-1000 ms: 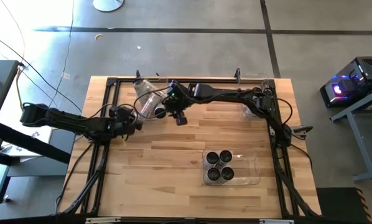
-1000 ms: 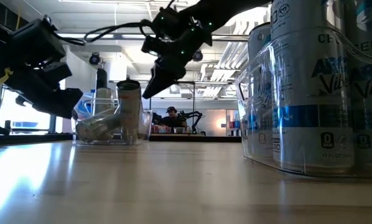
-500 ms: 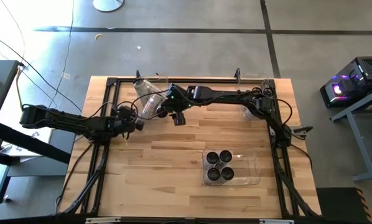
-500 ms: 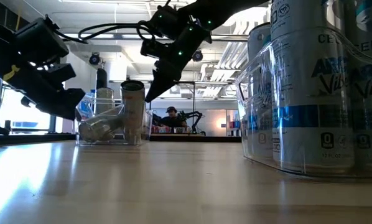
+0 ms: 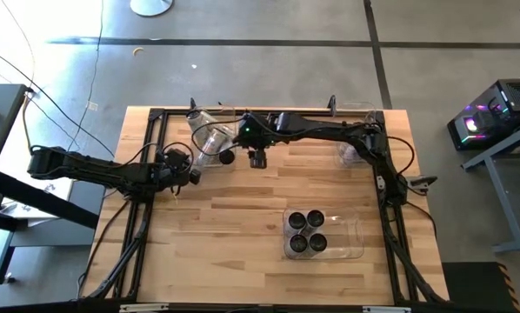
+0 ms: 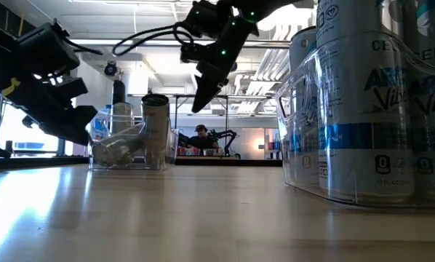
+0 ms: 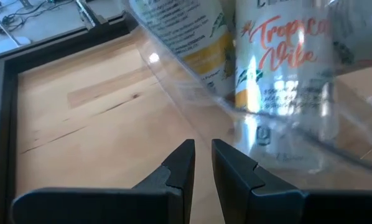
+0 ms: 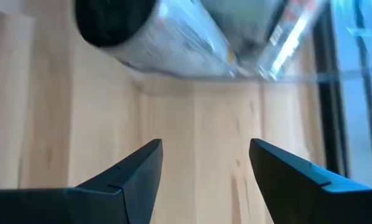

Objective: Sort soda cans
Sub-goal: Adjust the white/yellow soda cans

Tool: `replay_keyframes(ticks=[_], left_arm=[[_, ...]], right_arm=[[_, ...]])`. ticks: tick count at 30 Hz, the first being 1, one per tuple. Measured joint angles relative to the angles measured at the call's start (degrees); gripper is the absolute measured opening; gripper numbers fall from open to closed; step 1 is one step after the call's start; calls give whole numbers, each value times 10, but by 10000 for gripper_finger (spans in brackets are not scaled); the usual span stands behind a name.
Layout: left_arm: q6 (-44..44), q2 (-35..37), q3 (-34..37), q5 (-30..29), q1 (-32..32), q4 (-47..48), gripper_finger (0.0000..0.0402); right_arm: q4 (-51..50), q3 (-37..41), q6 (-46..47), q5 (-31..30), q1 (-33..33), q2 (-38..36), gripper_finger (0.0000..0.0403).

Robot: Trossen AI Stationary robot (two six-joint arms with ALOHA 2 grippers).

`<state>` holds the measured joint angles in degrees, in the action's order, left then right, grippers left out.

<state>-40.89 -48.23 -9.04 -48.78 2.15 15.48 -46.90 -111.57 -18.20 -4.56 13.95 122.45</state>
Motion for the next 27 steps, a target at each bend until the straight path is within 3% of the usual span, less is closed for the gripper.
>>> replay_keyframes(ticks=[4, 7, 11, 14, 17, 20, 23, 27], left_arm=[[-8, 0, 0, -7, 0, 20, 48], [-20, 0, 0, -21, -2, 32, 48], [-24, 0, 0, -38, -15, 34, 48], [-25, 0, 0, -44, -27, 27, 48], [-25, 0, 0, -45, -35, 17, 48], [-25, 0, 0, -45, -43, 8, 48], [-36, 0, 0, -45, -49, 8, 48], [-55, 0, 0, -41, -50, 8, 48]], right_arm=[[-34, 2, 24, -64, -9, -31, 231], [22, 71, 35, -75, -16, -82, 224], [247, 280, 59, -72, -28, -176, 213], [454, 415, 77, -21, -41, -227, 211], [622, 501, 68, 38, -52, -238, 211], [742, 540, 56, 82, -63, -237, 211], [824, 544, 55, 80, -69, -233, 211], [781, 504, 41, 71, -68, -222, 221]])
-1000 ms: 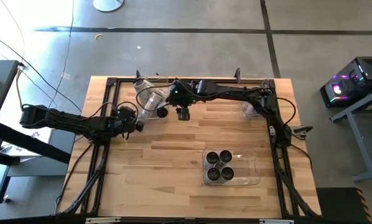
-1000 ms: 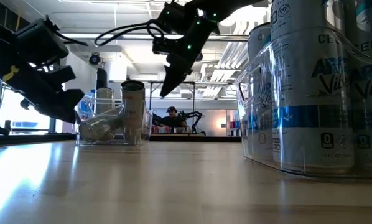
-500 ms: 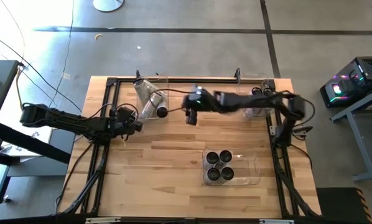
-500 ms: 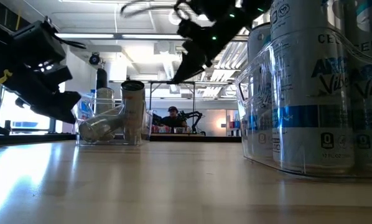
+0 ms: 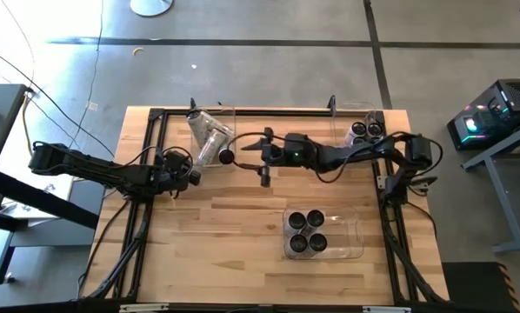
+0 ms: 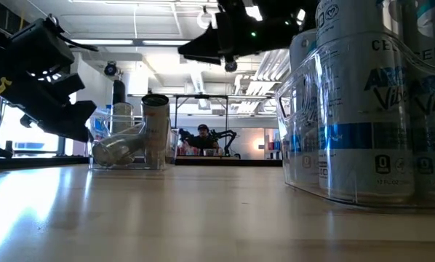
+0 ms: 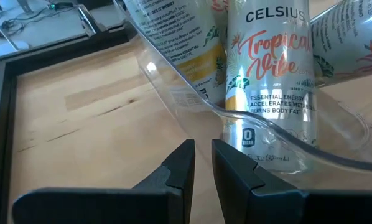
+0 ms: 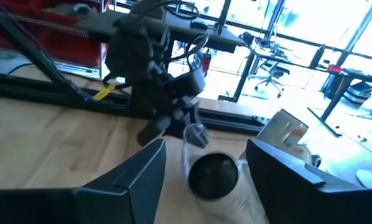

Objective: Sort soda cans
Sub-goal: Adjust the white/yellow soda cans

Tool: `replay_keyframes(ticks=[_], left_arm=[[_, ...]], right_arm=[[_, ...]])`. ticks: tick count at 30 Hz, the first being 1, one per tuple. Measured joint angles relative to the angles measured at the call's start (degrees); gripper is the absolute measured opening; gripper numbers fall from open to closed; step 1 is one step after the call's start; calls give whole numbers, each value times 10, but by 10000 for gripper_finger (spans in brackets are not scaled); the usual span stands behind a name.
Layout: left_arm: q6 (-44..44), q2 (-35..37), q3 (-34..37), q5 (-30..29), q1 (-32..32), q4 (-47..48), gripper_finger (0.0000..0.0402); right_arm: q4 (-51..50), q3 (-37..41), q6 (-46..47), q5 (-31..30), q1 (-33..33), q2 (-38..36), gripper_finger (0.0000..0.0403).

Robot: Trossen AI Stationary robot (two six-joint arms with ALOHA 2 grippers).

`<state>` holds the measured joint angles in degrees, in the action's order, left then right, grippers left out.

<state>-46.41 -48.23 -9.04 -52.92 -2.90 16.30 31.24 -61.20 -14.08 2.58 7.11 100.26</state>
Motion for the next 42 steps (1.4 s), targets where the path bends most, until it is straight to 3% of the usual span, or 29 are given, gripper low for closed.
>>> replay_keyframes(ticks=[9, 13, 19, 24, 35, 42], left_arm=[[-9, 0, 0, 2, 0, 0, 48], [-10, 0, 0, 2, 0, 1, 48], [4, 0, 0, 6, 0, 2, 48], [5, 0, 0, 8, 0, 2, 48], [5, 0, 0, 8, 0, 1, 48], [5, 0, 0, 9, 0, 1, 48]], right_arm=[[-172, -165, -76, -1, -6, 100, 324], [-222, -233, -84, -17, -5, 145, 350], [-265, -285, -93, -41, -2, 190, 353], [-268, -288, -117, -100, 2, 207, 353], [-259, -288, -149, -80, 21, 235, 346], [-251, -288, -135, -38, 37, 235, 288]])
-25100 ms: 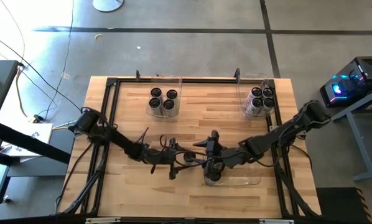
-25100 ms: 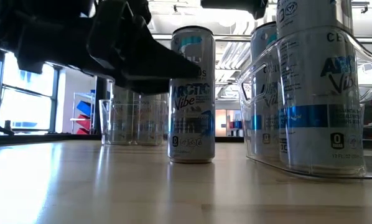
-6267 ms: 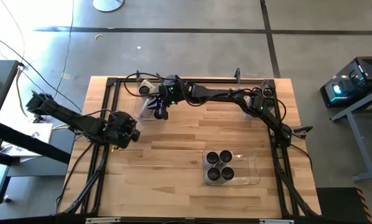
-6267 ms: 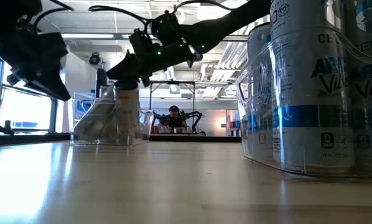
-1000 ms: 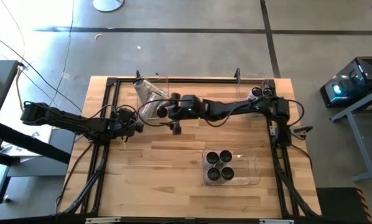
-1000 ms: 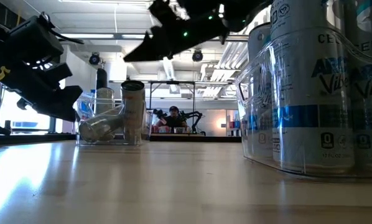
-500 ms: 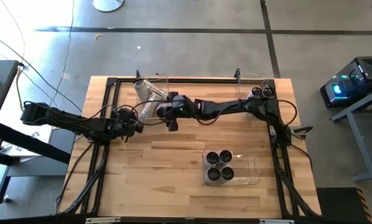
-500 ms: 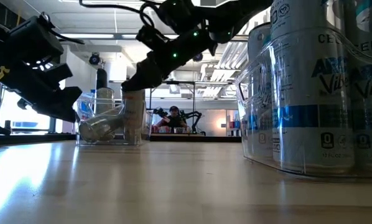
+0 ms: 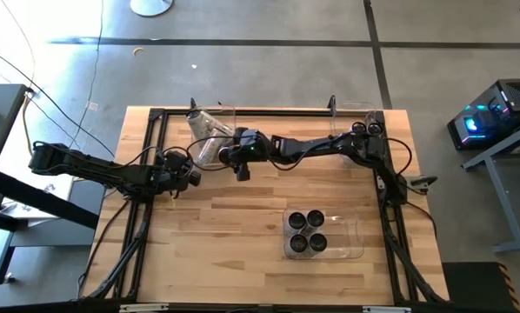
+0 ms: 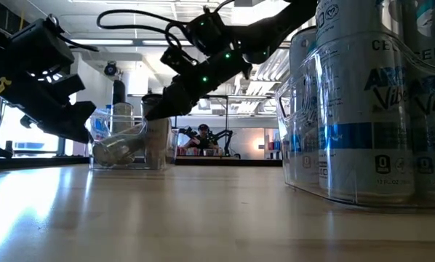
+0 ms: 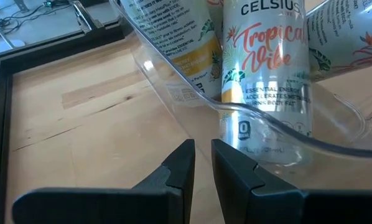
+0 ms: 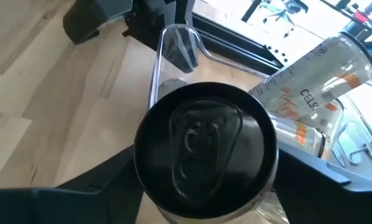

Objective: Sort soda cans
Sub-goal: Adjust the white/yellow soda cans

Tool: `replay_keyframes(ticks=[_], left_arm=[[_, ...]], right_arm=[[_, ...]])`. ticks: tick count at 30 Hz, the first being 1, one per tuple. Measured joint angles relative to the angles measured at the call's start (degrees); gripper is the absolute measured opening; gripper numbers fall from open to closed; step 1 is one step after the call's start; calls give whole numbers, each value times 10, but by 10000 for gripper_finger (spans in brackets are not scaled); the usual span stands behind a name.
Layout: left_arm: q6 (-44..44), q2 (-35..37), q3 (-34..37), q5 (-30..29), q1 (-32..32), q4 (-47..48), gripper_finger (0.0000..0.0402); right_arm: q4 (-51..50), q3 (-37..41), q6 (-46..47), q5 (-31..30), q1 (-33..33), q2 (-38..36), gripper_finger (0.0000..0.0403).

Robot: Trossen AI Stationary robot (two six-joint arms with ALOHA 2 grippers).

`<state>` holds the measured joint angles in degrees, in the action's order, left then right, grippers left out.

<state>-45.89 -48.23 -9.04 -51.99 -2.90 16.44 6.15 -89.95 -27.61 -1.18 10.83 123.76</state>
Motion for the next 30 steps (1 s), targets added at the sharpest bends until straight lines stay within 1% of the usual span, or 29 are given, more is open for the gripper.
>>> replay_keyframes(ticks=[4, 6, 9, 11, 19, 22, 27, 30], left_arm=[[-3, 0, 0, 0, 0, 0, 48], [-3, 0, 0, 0, 0, 0, 48], [-3, 0, 0, 1, 0, -1, 48], [-3, 0, 0, 1, 0, -1, 48], [-4, 0, 0, 1, 0, -1, 48], [-4, 0, 0, 0, 0, -1, 48], [-4, 0, 0, 0, 0, -2, 48], [13, 0, 0, 0, 0, -13, 48]], right_arm=[[6, 0, 20, 26, 12, -1, 264], [9, 0, 39, 35, 18, -1, 262], [-7, -13, 113, 59, 30, -1, 260], [-22, -23, 144, 75, 38, -1, 259], [-71, -60, 227, 125, 61, -1, 257], [-79, -70, 246, 149, 62, -1, 257], [-84, -79, 248, 156, 59, -1, 257], [-103, -79, 246, 165, 59, 4, 257]])
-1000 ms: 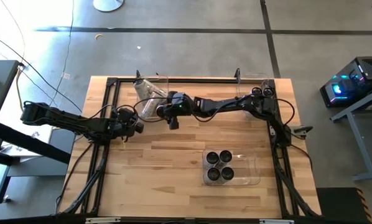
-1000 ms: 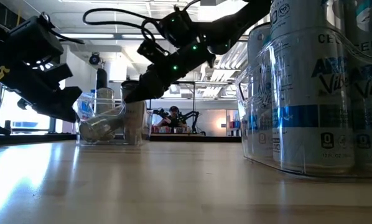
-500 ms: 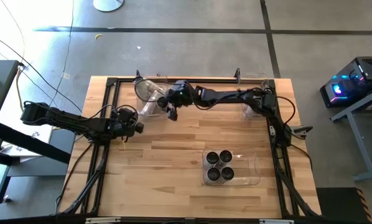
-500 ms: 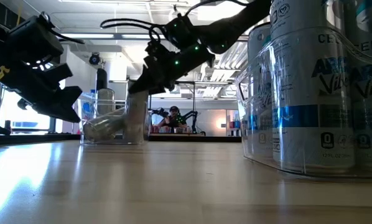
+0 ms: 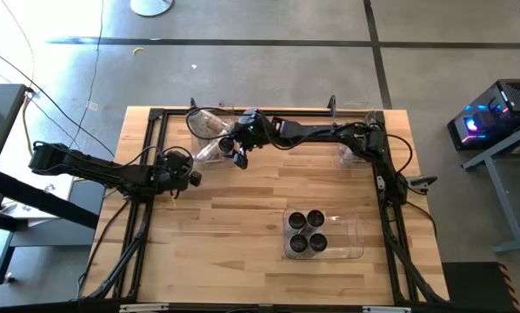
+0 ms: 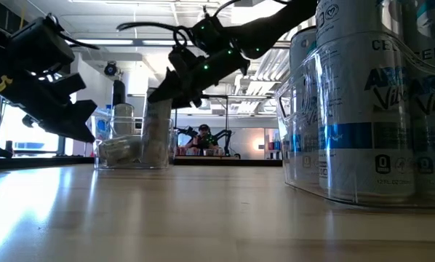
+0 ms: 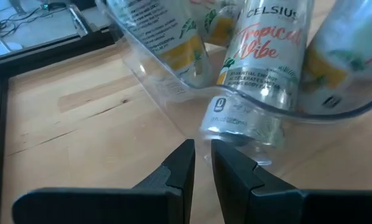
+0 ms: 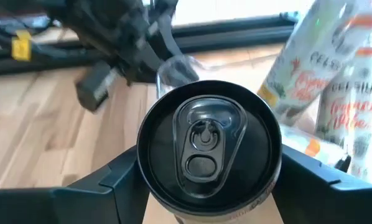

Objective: Sort soda cans
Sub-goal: Adjust the white/yellow soda cans

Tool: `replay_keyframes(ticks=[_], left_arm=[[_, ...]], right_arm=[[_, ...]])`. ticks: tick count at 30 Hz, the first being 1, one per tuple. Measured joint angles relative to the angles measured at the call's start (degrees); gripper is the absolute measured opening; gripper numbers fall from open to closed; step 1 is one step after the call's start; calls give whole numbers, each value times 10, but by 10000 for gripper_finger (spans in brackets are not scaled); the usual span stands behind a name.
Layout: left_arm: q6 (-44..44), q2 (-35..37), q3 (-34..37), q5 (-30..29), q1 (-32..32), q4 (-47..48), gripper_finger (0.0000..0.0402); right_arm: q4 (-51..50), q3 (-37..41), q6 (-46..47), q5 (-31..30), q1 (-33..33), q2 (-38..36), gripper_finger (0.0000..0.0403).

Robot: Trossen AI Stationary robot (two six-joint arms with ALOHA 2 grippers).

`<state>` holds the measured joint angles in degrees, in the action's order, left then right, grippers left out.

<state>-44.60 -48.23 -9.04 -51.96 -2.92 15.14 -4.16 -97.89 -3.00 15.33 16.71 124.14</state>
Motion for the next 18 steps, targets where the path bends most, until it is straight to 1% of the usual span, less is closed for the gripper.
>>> replay_keyframes(ticks=[8, 12, 15, 18], left_arm=[[106, 9, 0, 6, 0, -92, 48], [152, 14, -22, 23, 0, -95, 48], [188, 14, -42, 40, 0, -99, 48], [212, 14, -59, 45, 0, -106, 48]], right_arm=[[-8, -1, -18, -2, 1, 10, 261], [-11, -1, -47, 0, 1, 10, 290], [-12, -1, -48, 1, 1, 10, 315], [-31, -7, -46, -1, 6, 9, 326]])
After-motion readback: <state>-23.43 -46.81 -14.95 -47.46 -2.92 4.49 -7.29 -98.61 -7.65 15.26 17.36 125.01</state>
